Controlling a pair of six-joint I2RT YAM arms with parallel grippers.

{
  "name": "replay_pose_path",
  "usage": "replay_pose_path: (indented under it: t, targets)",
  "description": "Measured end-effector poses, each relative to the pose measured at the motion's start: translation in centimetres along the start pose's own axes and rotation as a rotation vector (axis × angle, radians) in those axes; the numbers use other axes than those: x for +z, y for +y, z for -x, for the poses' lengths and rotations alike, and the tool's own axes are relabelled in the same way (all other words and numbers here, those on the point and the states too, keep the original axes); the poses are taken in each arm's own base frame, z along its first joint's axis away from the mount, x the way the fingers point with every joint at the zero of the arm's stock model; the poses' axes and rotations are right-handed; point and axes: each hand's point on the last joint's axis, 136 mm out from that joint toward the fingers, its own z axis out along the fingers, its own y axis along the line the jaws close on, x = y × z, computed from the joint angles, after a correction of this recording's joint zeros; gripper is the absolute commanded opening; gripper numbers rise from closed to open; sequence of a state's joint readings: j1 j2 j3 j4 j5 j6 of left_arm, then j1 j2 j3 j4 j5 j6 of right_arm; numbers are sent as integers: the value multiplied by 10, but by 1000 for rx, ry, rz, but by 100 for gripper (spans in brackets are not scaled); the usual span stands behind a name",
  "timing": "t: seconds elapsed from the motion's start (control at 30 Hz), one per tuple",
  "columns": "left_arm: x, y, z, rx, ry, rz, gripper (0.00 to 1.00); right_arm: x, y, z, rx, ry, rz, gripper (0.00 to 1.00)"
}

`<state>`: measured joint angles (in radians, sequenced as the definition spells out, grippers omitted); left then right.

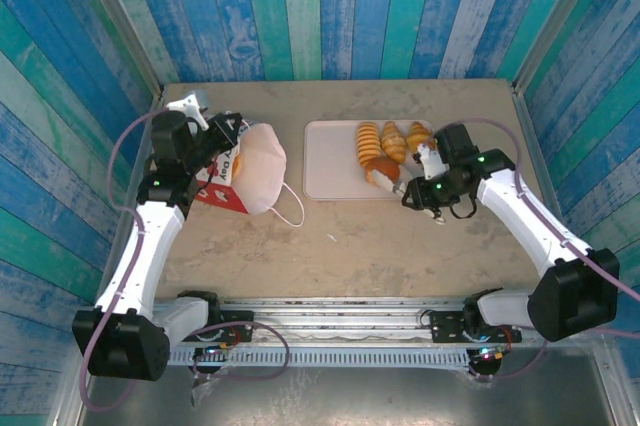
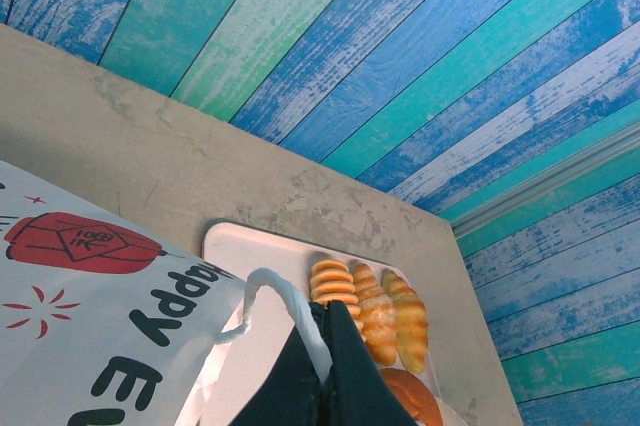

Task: Take the fake bread out of the paper bag

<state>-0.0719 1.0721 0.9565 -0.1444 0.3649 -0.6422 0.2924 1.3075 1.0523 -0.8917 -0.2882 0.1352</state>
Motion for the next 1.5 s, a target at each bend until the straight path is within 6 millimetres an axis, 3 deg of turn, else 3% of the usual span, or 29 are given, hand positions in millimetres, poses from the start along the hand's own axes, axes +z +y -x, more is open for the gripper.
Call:
replay_pose_path:
  t: [0.3, 0.67, 0.87, 1.23, 1.5]
  targets:
    - [0, 0, 0, 4, 1, 2, 1, -1, -35, -8, 90, 25, -104, 51]
    - [0, 1, 0, 13, 1, 6, 1, 10, -54, -11, 109, 72, -192, 59]
    - [0, 1, -1, 14, 3, 3, 1, 6, -56, -9, 107, 71, -212, 62]
    - [0, 0, -1, 16, 4, 2, 1, -8, -49, 11, 81, 23, -203, 65]
    - [0, 0, -1, 16, 6, -1, 1, 8, -48, 19, 50, 76, -232, 64]
